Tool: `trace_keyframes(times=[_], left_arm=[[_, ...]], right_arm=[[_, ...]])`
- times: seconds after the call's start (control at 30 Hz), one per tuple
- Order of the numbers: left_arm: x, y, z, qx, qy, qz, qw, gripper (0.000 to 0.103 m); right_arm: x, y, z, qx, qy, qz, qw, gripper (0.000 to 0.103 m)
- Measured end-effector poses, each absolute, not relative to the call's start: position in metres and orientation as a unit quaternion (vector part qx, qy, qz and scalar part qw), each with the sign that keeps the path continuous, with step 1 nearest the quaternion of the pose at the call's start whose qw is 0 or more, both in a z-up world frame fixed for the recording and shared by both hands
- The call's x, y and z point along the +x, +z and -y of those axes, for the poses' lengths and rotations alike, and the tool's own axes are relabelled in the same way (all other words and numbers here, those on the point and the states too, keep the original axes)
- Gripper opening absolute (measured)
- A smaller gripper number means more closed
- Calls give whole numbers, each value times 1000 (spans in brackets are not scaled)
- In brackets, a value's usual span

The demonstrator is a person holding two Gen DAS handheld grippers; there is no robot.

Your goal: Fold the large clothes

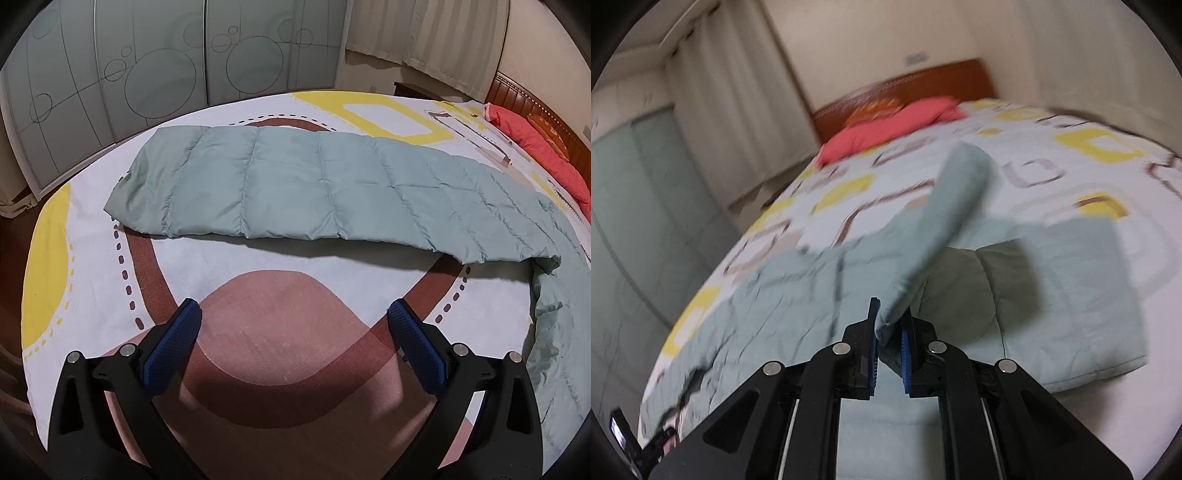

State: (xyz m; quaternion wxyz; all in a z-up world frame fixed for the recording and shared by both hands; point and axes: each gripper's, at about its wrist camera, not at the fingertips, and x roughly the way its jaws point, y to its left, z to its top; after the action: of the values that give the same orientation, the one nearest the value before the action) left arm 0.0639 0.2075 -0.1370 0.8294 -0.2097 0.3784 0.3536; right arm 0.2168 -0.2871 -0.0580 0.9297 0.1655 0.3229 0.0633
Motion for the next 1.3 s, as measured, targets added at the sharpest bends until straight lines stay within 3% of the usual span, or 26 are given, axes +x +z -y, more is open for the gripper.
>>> trace_keyframes(times=[0.67,0.77,0.8,0.83,0.9,1.13,1.3], left_arm=[[66,-140,-208,-200,357,-379,830,101],[67,-140,-209,-200,358,-379,830,101],[67,-140,-208,-200,358,-379,830,101],[67,-140,-208,-200,358,-379,830,101],[67,-140,-208,-200,358,-379,830,101],[67,-140,-208,-199,358,-379,830,101],[67,-141,-208,-197,360,-379,830,101]], right_arm=[[255,-111,159,72,154,-425,889,11],[254,-114,154,64,163,-434,884,18],[253,-113,153,63,170,-433,883,27],[250,-111,154,68,178,-431,882,47],[242,-103,161,83,184,-420,885,58],[227,-75,250,130,108,-382,908,57],[228,-101,325,131,-11,-403,906,52]])
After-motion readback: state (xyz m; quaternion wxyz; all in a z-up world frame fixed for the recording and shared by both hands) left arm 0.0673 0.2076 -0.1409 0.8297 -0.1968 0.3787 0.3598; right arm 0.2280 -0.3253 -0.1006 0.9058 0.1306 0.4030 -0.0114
